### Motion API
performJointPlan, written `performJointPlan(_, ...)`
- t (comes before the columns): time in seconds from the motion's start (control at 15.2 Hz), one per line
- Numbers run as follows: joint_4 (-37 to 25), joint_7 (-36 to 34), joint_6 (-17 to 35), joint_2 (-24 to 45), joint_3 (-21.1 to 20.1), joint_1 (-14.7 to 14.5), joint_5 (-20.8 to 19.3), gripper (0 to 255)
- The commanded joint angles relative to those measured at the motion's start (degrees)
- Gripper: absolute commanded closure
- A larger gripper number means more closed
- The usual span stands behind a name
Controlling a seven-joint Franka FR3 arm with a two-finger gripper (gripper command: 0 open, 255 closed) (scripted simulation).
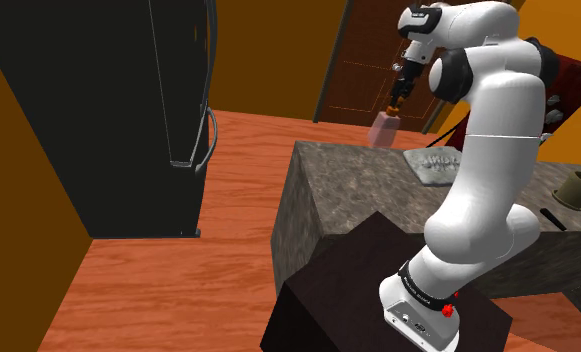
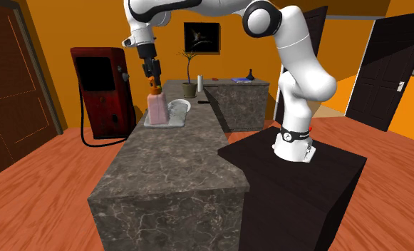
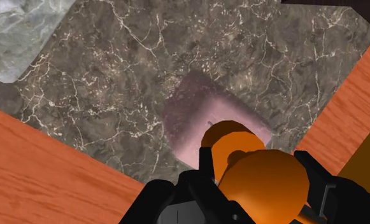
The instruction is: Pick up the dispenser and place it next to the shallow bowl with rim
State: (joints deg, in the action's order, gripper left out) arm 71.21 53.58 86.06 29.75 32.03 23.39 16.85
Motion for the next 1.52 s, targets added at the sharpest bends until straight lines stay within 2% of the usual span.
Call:
performJointPlan(0.0,-1.9,-0.1,-1.7,0.1,0.0,0.4,0.0,255)
performJointPlan(0.13,-3.3,-0.2,-2.9,0.3,0.0,0.7,0.1,255)
performJointPlan(0.66,4.0,8.7,-0.5,-4.1,3.2,5.0,-2.5,255)
performJointPlan(1.06,5.3,15.8,0.0,-4.6,5.3,9.8,-3.3,255)
performJointPlan(1.45,3.5,23.2,-0.6,-2.8,7.0,16.0,-3.1,255)
